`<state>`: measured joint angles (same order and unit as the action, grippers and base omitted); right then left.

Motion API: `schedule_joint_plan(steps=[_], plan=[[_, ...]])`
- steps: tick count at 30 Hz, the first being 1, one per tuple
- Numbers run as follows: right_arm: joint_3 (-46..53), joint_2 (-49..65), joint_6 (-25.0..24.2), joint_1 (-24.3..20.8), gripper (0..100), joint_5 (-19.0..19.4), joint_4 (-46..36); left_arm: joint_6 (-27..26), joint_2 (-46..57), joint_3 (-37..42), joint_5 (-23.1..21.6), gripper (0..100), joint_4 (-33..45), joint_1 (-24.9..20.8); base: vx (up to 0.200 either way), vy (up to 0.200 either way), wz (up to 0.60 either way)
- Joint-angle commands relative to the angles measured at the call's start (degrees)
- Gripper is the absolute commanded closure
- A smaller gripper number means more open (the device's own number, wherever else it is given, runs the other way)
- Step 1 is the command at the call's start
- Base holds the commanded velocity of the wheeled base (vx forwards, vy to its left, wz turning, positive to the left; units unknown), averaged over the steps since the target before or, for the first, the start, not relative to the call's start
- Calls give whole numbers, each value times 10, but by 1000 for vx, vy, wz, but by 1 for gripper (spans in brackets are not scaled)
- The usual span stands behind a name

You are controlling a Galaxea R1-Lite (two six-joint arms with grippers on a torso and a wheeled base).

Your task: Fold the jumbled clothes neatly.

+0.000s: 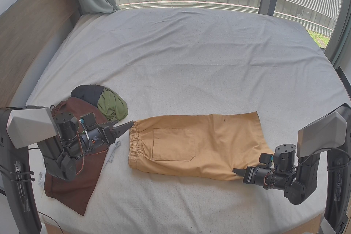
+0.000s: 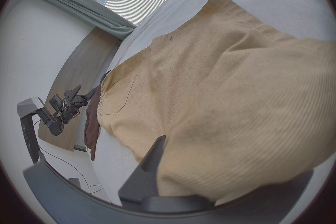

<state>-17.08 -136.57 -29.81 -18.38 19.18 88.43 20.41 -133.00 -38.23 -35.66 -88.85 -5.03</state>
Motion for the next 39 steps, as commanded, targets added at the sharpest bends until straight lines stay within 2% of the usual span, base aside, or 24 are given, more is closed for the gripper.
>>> schedule_joint_plan(steps=[1,4,8,13,14,22,28,33,35,36,39], plan=[[7,7,0,3,100,-6,0,-2,-8,0,0,0,0,-2,0,0,0],[8,3,0,5,100,-8,0,-3,-14,0,-7,0,-3,0,0,0,0],[6,1,1,4,100,-11,0,-5,-13,4,-41,0,-4,5,0,0,0],[7,-1,10,10,100,-10,0,-5,-8,-5,-38,0,-2,5,0,0,0],[7,-2,12,9,0,-10,0,-5,-8,-6,-38,0,-2,5,0,0,0],[33,10,20,4,0,-4,0,-5,-6,-1,-39,0,-3,4,0,0,0],[98,46,77,2,0,82,-1,-5,-8,-5,-40,0,-3,5,0,0,0],[118,73,84,2,0,130,-1,-7,-7,-5,-40,0,-2,6,0,0,0],[129,78,95,5,0,154,-1,-12,-8,-6,-40,0,-2,6,0,0,0],[137,87,112,8,0,180,-1,-17,-8,-5,-39,0,-2,6,0,0,0],[144,94,125,10,0,203,-1,-19,-8,-5,-40,0,-2,6,0,0,0]])
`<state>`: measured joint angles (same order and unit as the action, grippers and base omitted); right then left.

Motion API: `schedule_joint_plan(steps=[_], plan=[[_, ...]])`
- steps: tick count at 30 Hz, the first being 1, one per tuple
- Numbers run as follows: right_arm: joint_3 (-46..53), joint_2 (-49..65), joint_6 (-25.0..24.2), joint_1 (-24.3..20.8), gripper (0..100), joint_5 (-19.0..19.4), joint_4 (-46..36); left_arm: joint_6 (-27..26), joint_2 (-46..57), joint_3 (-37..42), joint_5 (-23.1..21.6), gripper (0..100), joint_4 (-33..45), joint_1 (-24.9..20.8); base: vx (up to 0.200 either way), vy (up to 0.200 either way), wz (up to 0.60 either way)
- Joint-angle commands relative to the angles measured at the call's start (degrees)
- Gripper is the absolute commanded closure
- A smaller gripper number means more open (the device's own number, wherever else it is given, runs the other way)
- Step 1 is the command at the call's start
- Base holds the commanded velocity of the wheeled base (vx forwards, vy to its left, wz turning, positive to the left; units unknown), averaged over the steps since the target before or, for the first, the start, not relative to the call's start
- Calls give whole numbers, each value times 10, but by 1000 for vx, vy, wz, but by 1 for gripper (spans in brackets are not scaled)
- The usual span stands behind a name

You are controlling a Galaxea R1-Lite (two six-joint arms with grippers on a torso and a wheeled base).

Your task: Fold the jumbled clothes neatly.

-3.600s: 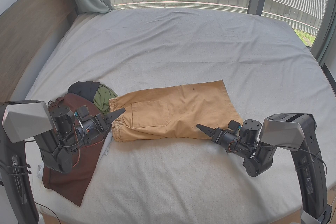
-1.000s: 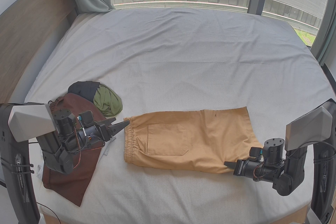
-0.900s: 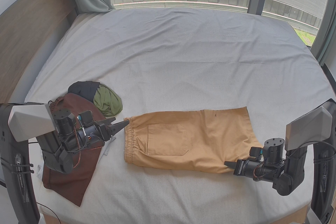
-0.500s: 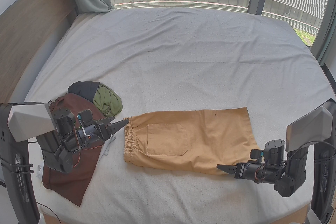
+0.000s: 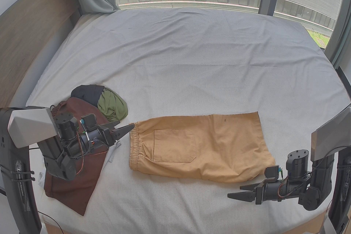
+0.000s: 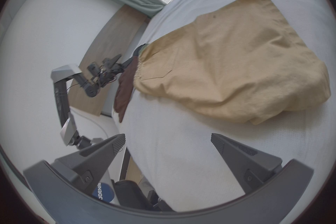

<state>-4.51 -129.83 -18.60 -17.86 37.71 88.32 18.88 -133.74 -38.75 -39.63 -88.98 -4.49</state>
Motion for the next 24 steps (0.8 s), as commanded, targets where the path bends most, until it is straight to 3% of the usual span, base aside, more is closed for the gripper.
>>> schedule_joint_plan(steps=[1,6,9,16,18,22,24], plan=[[20,30,13,5,0,19,0,-3,0,-1,0,0,-1,0,0,0,0],[-9,40,5,14,0,18,1,-4,0,0,0,0,-1,0,0,0,0],[-37,36,-6,51,0,16,0,-3,0,0,1,0,-1,-1,0,0,0],[-58,10,-8,77,0,11,0,-3,-3,-3,0,0,-1,-1,0,0,0],[-66,-3,-7,81,0,4,0,-3,-3,-3,1,0,-1,-1,0,0,0],[-95,-54,-5,90,0,-49,1,-3,-4,-2,0,0,-1,-2,0,0,0],[-101,-68,-5,94,0,-54,1,-3,-2,2,1,0,-1,-1,0,0,0]])
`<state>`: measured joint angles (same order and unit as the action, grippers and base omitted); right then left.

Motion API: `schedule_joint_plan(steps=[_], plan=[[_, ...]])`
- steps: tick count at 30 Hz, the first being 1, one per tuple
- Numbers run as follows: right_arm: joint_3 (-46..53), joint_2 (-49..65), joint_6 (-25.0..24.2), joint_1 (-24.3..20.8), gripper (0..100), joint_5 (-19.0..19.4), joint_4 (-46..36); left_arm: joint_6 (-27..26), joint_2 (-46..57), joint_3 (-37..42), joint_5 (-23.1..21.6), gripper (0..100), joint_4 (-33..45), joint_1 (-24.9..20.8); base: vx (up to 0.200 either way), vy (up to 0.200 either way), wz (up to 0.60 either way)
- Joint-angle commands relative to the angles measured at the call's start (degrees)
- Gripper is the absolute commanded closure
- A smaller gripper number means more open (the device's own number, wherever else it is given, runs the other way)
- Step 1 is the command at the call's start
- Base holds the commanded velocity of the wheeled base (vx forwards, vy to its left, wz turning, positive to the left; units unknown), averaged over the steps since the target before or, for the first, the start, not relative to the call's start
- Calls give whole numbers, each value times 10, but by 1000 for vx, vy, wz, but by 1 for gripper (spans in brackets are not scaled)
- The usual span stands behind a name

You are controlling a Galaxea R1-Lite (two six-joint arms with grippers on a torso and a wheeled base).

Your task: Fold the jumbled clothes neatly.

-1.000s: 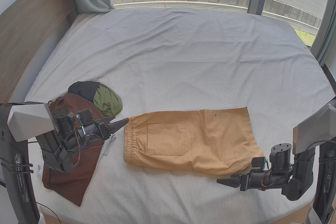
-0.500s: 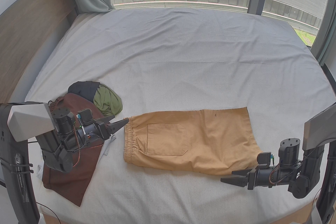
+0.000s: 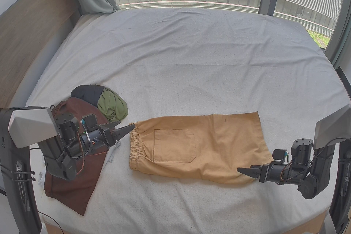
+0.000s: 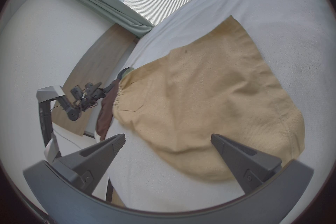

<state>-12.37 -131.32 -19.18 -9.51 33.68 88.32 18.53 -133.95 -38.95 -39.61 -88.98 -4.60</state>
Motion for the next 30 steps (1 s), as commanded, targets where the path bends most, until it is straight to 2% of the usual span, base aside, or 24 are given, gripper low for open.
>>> schedule_joint_plan(steps=[1,9,17,30], plan=[[-22,-55,2,13,0,-13,1,3,1,5,1,0,-1,0,0,0,0],[-18,-47,1,12,0,-8,1,3,-2,-2,1,0,-1,5,0,0,0],[12,15,27,-4,0,12,0,5,2,5,-4,0,-1,11,0,0,0],[12,121,20,-24,0,10,0,5,2,15,-18,0,-1,13,0,0,0]])
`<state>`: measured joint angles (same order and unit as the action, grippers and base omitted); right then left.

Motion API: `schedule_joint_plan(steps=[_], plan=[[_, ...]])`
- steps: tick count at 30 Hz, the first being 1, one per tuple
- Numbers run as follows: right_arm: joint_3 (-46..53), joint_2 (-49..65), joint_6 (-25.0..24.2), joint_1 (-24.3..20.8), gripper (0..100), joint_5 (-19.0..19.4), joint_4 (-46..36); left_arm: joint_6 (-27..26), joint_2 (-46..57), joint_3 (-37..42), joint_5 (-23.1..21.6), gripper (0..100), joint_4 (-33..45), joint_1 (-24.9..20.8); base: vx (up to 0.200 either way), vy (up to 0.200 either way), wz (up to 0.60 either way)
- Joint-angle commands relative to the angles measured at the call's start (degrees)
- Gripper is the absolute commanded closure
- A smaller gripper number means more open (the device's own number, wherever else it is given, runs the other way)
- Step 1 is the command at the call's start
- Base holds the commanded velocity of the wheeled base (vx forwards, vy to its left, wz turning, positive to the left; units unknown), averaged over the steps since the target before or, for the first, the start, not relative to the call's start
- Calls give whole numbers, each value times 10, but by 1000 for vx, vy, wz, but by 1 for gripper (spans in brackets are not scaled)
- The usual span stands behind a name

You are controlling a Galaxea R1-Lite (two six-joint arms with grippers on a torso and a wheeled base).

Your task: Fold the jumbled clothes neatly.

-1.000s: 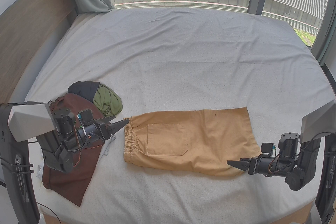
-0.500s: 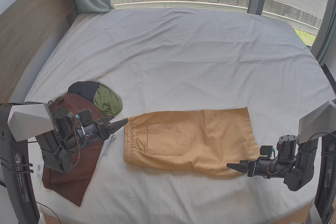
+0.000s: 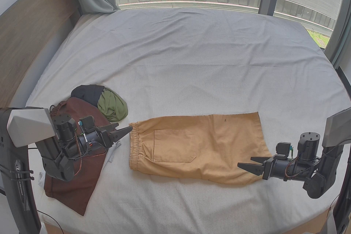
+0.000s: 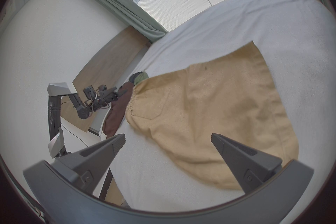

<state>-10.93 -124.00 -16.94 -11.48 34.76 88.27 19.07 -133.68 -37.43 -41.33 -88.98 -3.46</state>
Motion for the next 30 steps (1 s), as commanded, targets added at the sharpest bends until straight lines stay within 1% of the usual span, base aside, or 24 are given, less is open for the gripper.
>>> schedule_joint_plan(steps=[1,8,10,13,15,21,28,30], plan=[[-2,51,-4,-5,0,0,1,1,-1,-1,-1,0,-1,2,0,0,0],[-10,54,-7,-19,0,-5,1,8,-4,0,-1,0,0,3,0,0,0],[-10,54,-7,-20,0,-8,1,32,-6,1,0,0,0,3,0,0,0],[-11,54,-8,-21,0,-12,1,84,-5,14,3,0,0,0,0,0,0],[-11,54,-8,-21,0,-12,1,101,-8,16,1,0,0,0,0,0,0],[-13,52,-8,-21,0,-12,1,102,-45,13,7,0,0,-3,0,0,0],[-15,50,-7,-21,0,-12,1,103,-75,10,21,0,0,-18,0,0,0],[-15,50,-7,-21,0,-12,1,104,-86,10,41,0,0,-28,0,0,0]])
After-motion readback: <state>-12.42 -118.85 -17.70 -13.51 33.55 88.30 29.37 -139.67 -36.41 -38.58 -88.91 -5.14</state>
